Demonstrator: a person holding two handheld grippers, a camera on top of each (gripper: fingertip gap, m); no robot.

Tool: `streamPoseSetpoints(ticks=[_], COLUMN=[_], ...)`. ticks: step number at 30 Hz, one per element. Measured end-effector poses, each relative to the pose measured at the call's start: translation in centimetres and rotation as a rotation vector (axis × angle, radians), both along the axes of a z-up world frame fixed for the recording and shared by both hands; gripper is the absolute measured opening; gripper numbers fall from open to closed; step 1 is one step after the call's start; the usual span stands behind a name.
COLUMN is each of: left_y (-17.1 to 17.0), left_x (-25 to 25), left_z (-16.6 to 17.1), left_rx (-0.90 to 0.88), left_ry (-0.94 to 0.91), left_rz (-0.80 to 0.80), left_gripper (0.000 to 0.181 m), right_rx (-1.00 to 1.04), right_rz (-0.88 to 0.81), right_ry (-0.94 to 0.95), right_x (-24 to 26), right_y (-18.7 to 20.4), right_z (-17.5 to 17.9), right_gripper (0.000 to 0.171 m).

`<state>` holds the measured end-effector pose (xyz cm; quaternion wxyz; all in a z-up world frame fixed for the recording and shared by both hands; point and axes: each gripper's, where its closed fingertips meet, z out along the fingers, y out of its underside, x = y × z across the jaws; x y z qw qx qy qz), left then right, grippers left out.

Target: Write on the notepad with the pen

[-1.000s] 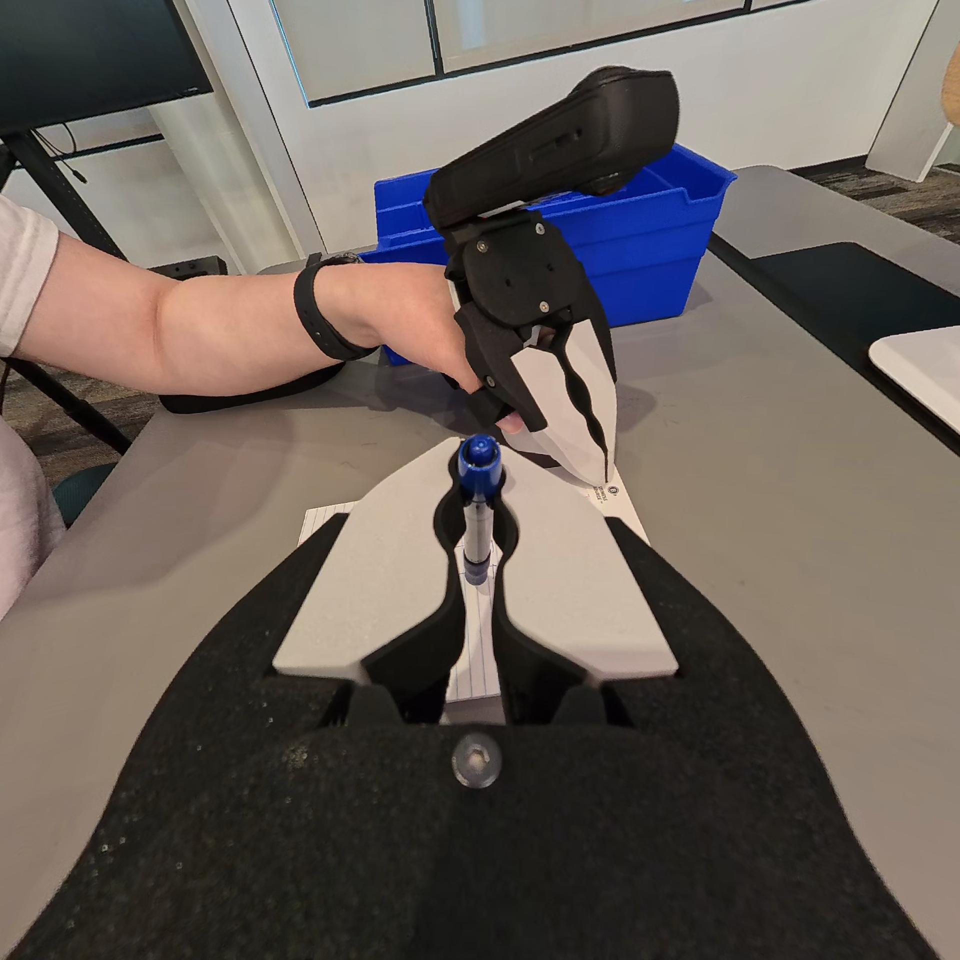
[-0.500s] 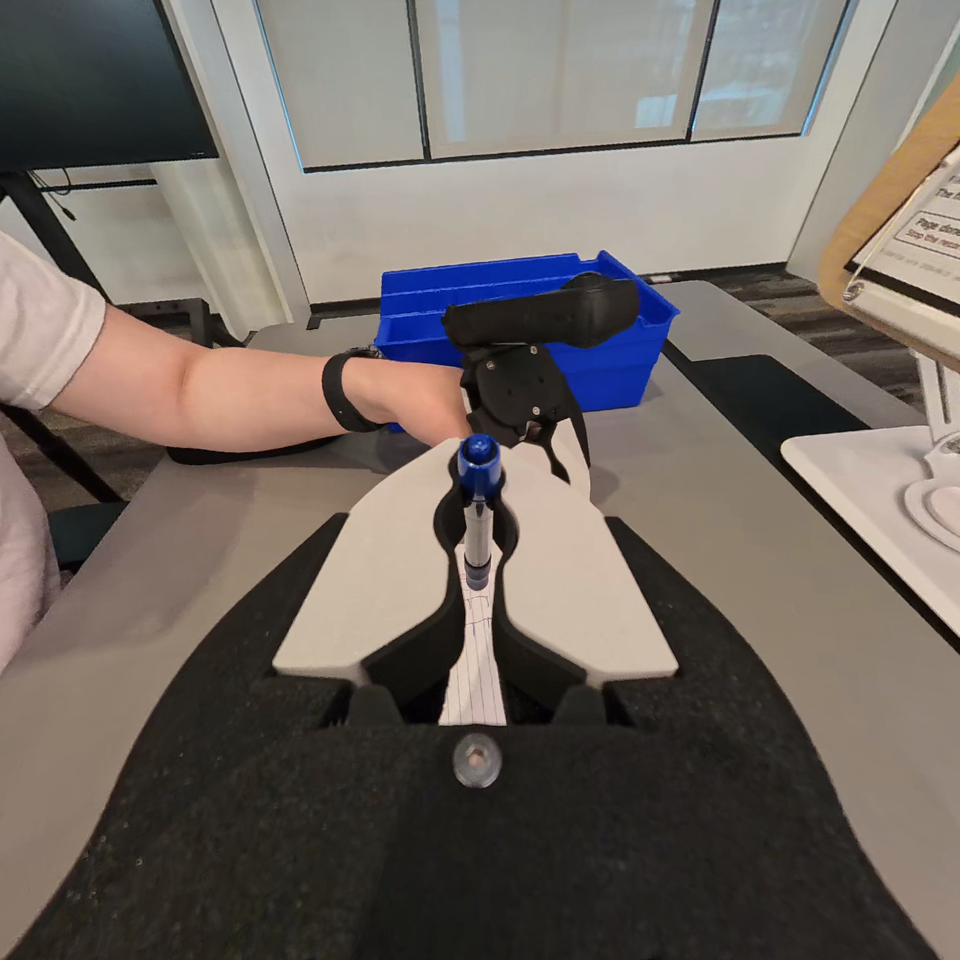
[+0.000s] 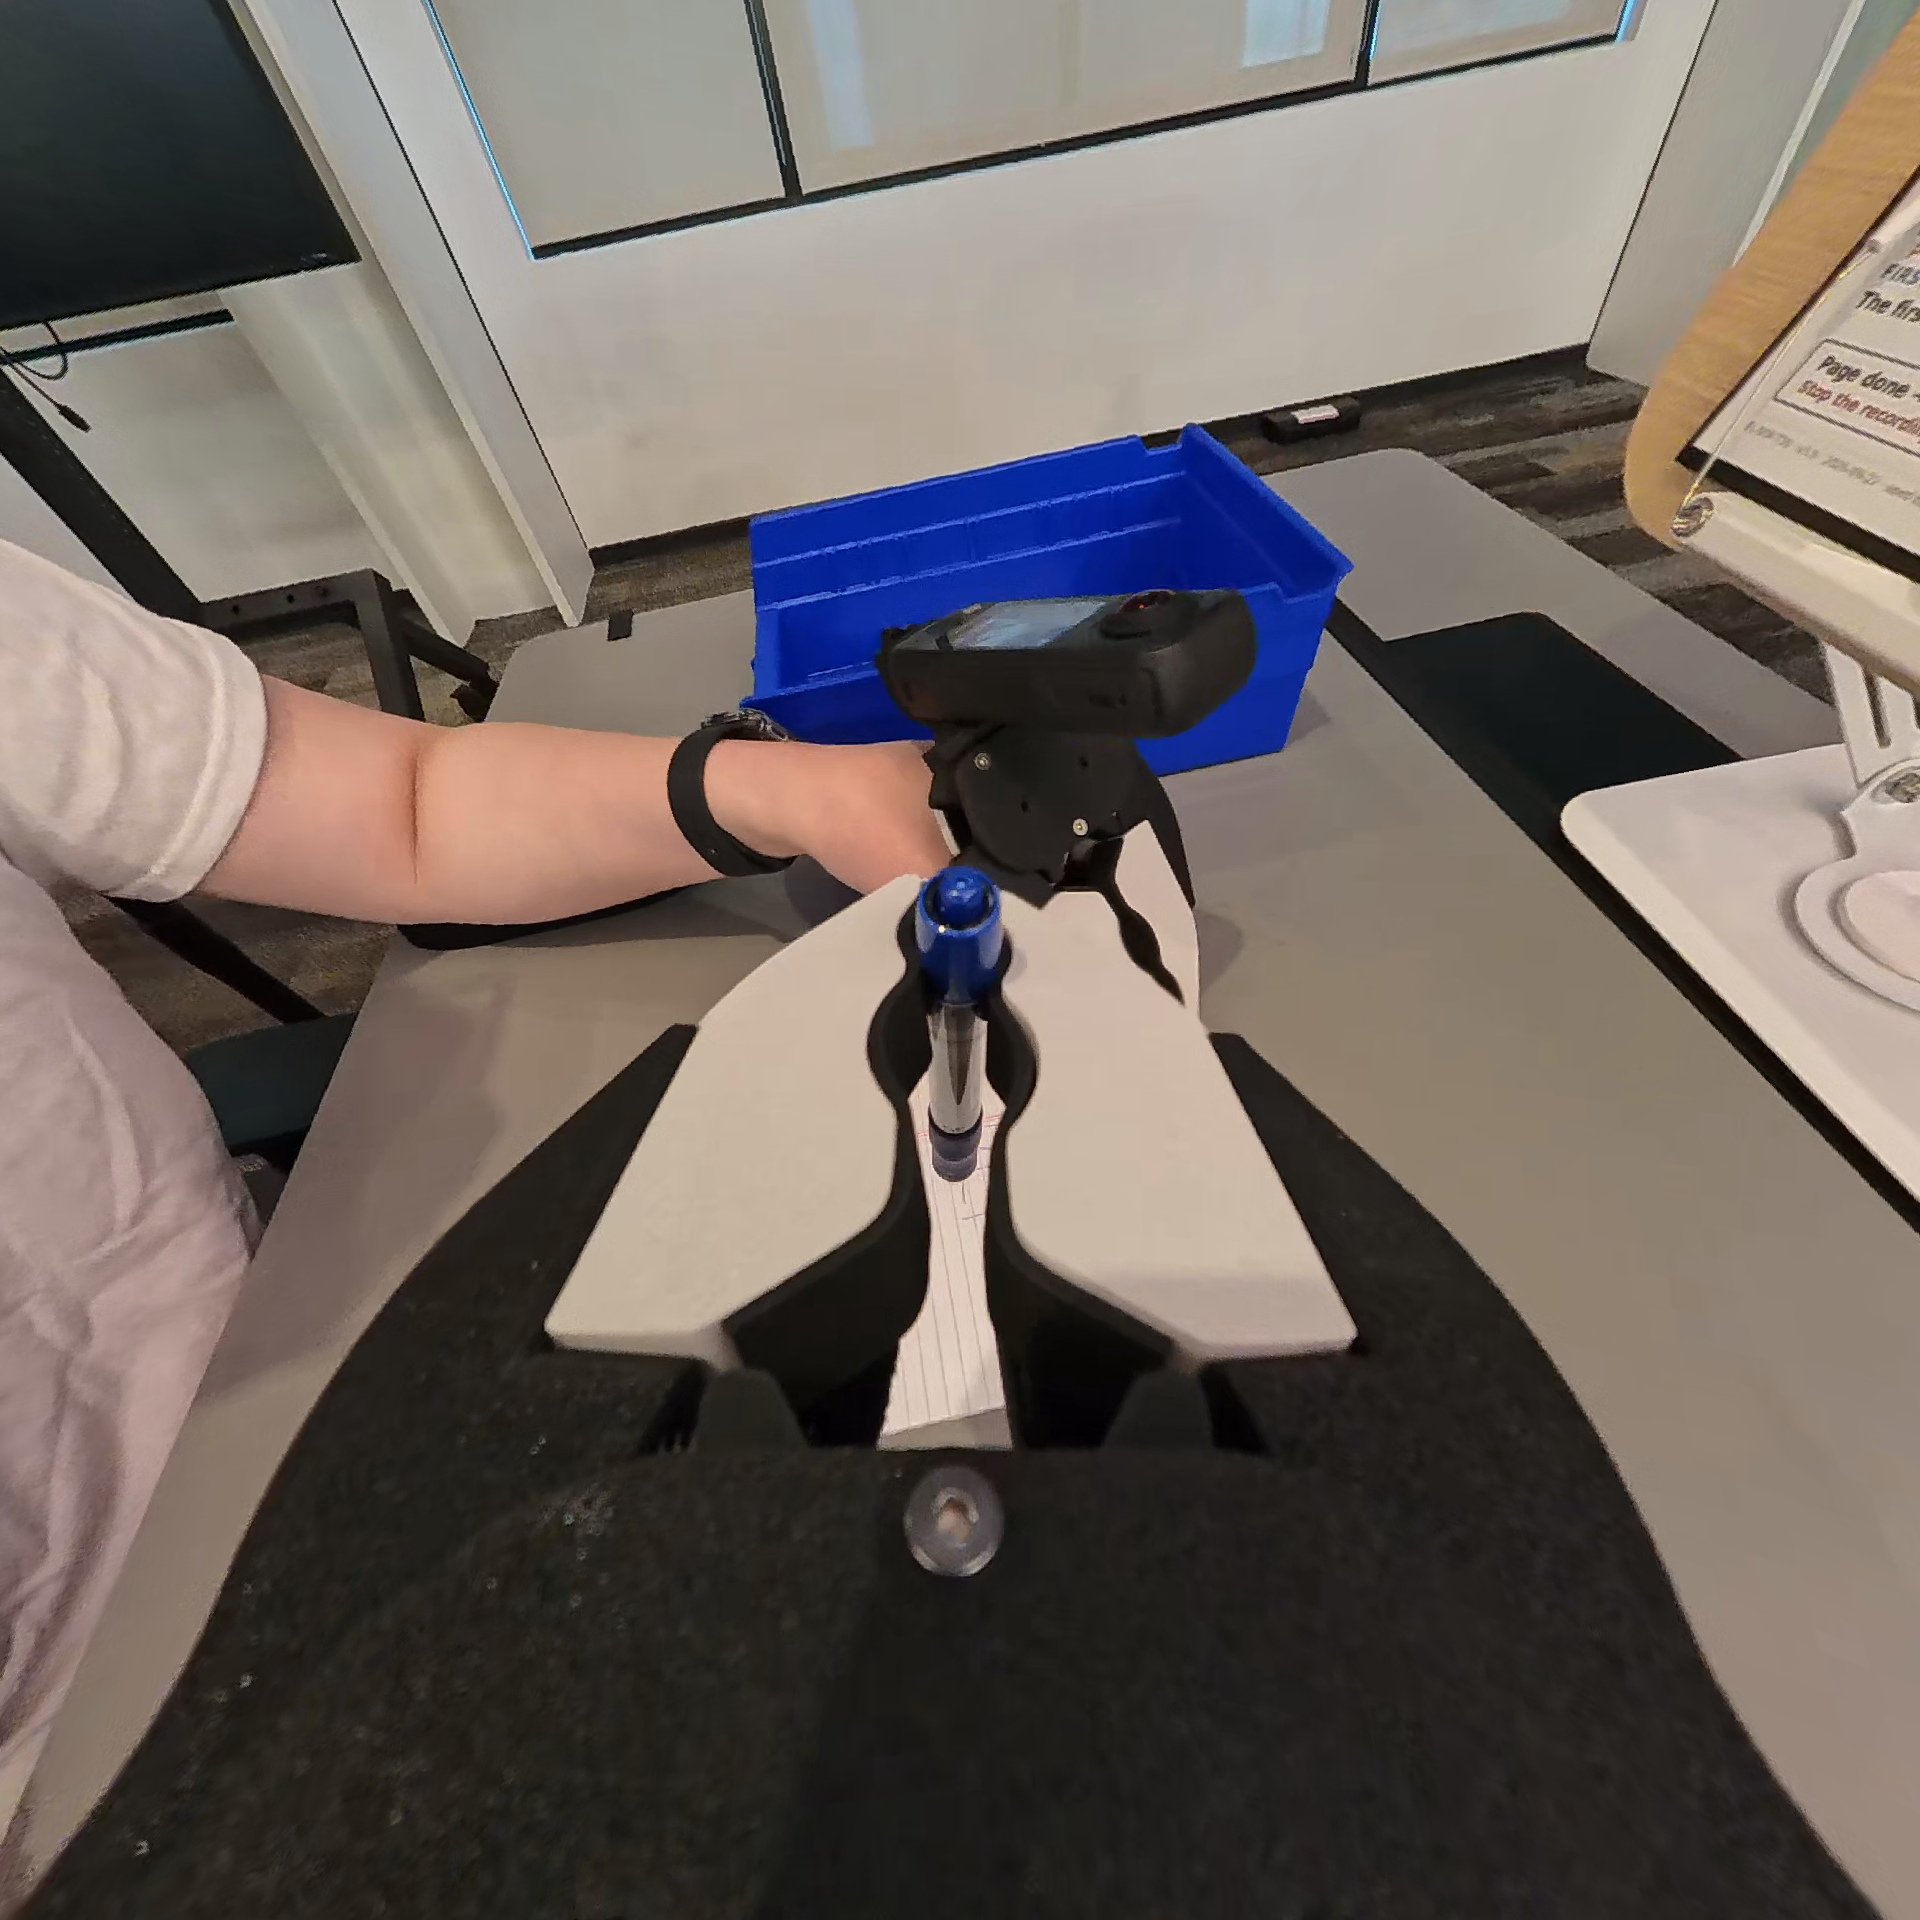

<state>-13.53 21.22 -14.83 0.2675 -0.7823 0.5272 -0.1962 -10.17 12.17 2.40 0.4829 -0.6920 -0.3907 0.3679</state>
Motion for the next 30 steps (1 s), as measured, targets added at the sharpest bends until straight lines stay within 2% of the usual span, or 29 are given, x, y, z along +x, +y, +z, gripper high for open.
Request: streamPoseSetpoints(ticks=[30], left_y=[0.0], left_x=[0.0], left_z=[0.0], left_rx=[-0.009], left_ry=[-0.011], left_rz=[0.001], left_gripper=[0.000], right_rx=[-0.014], right_rz=[-0.098], right_ry=[0.035], right_x=[1.6], right_y=[1.4], right_z=[0.7], right_gripper=[0.005])
